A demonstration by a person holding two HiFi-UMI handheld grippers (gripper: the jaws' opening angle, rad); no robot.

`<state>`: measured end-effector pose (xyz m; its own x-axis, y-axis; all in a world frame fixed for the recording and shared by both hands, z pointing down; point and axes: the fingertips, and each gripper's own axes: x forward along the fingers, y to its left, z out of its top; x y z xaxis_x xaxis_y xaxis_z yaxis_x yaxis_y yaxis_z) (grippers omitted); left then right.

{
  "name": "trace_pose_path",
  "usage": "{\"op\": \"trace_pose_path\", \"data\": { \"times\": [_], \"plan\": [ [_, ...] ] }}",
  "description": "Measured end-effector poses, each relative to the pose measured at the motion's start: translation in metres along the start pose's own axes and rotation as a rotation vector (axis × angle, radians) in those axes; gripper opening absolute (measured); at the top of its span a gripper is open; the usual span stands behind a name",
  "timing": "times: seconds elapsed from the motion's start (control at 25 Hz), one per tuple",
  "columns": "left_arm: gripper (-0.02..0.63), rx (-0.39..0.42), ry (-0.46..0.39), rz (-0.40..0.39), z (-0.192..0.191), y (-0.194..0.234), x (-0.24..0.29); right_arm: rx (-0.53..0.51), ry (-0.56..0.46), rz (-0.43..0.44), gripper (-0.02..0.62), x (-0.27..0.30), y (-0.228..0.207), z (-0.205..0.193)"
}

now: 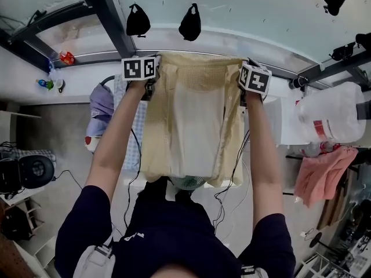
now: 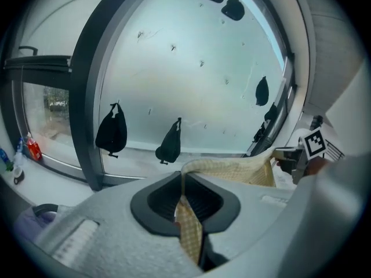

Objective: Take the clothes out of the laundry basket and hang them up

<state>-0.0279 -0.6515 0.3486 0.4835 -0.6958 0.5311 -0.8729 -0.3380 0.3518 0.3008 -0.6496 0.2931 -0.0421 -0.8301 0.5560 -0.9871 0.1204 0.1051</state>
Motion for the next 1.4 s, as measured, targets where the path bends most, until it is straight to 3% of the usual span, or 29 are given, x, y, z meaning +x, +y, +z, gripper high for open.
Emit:
{"op": "trace_pose_path", "data": {
  "times": [0.2,0.32,0.44,0.6,0.64,0.88,1.08,1.4],
  "plan": [
    [0.035,-0.011,0.133,-0.014,-0.046,0.016,0.026,0.0,0.131,0.037,0.092,0.03,0.011,-0.057],
    [0.04,-0.019,0.191,-0.005,-0.068,0.024,0.035,0.047,0.222,0.039,0.19,0.045,0.009,-0.092],
    [0.163,-0.055,0.231,-0.027,-0.081,0.026,0.038,0.112,0.335,0.056,0.29,0.055,0.004,-0.117],
    [0.233,-0.03,0.293,-0.069,-0.1,0.02,0.035,0.065,0.359,0.066,0.311,0.05,0.003,-0.12],
    [0.238,-0.026,0.291,-0.069,-0.103,0.02,0.034,0.064,0.362,0.075,0.342,0.048,0.004,-0.122],
    [0.242,-0.013,0.225,-0.061,-0.098,0.01,0.017,0.065,0.345,0.179,0.386,0.03,0.02,-0.123],
    [0.252,-0.023,0.155,-0.052,-0.087,-0.008,-0.008,0.095,0.283,0.216,0.387,0.001,0.026,-0.123],
    [0.261,0.026,0.033,-0.027,-0.088,-0.063,-0.078,0.139,0.119,0.284,0.388,-0.085,0.043,-0.123]
  ]
}}
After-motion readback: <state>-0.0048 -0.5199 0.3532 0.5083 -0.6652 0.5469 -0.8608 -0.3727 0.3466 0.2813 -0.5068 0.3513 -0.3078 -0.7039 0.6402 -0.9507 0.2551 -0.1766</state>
